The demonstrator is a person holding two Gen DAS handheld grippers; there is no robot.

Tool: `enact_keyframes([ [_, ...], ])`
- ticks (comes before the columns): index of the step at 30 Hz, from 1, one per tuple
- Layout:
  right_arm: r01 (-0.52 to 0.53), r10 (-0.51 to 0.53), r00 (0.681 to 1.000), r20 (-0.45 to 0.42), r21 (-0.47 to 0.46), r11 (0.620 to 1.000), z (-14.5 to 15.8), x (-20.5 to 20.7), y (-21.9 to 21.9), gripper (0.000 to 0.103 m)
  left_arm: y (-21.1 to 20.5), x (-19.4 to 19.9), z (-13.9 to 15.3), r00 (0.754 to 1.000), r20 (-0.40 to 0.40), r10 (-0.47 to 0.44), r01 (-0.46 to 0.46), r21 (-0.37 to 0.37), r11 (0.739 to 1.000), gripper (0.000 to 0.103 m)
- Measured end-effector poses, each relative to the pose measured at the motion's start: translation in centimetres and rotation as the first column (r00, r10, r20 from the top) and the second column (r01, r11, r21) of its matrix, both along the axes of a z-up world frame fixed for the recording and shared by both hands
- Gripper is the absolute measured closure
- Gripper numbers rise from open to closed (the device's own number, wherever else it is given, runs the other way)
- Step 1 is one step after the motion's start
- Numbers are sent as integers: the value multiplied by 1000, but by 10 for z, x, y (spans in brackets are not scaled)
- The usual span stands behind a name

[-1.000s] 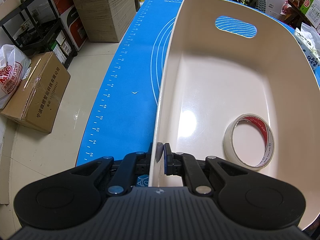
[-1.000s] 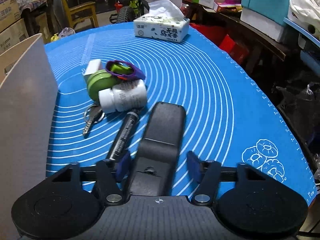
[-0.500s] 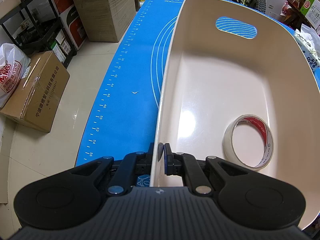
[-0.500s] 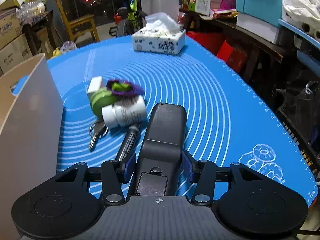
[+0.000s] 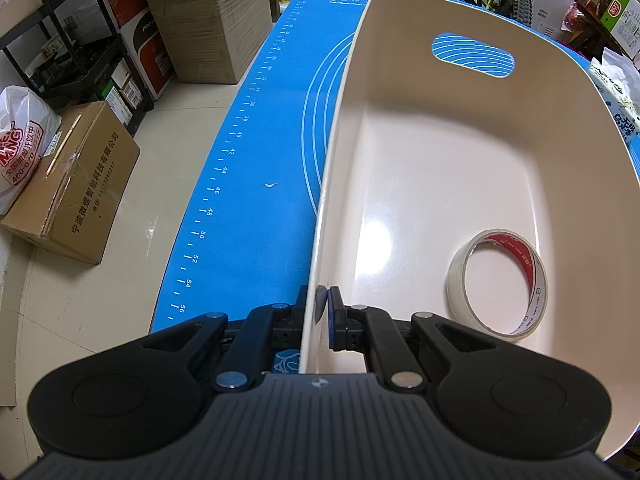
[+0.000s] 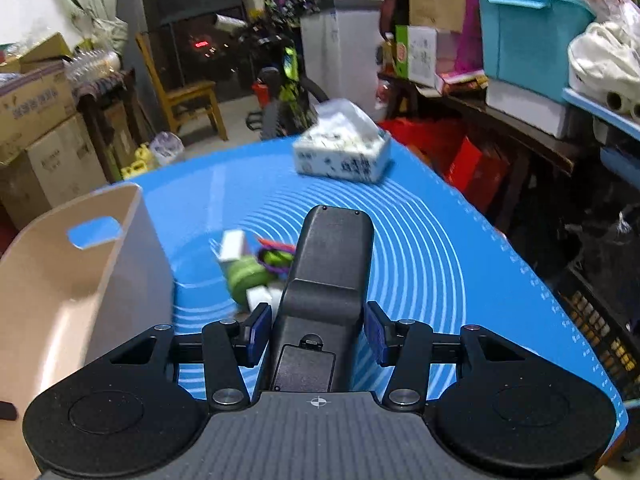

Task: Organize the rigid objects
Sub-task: 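Grasp the black remote control with the right gripper and lift it, then lower the remote into the basket beside the tape and release it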

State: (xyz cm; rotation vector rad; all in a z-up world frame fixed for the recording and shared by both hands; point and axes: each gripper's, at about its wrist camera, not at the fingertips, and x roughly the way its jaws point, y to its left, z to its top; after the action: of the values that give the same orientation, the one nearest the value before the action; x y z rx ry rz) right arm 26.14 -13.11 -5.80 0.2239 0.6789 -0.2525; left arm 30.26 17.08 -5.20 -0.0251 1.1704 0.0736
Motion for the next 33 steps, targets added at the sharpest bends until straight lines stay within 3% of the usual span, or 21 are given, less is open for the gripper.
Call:
enact_keyframes([
  [7, -86, 86, 993, 85, -8, 996, 34, 5, 22, 47, 0, 0, 0, 1000, 0, 0, 0, 0, 1000, 94],
  [16, -238, 235, 958, 162, -2, 971, 68, 17, 64, 47, 0, 0, -1, 1000, 0, 0, 0, 0, 1000, 94],
  [24, -388, 383, 919, 95, 31, 921, 58, 36, 115, 47, 0, 1, -3, 1000, 0, -2, 2, 1, 1000, 94],
  [33, -461, 463, 886, -12, 78, 884, 24, 50, 148, 47, -1, 1, -3, 1000, 0, -2, 2, 1, 1000, 94],
])
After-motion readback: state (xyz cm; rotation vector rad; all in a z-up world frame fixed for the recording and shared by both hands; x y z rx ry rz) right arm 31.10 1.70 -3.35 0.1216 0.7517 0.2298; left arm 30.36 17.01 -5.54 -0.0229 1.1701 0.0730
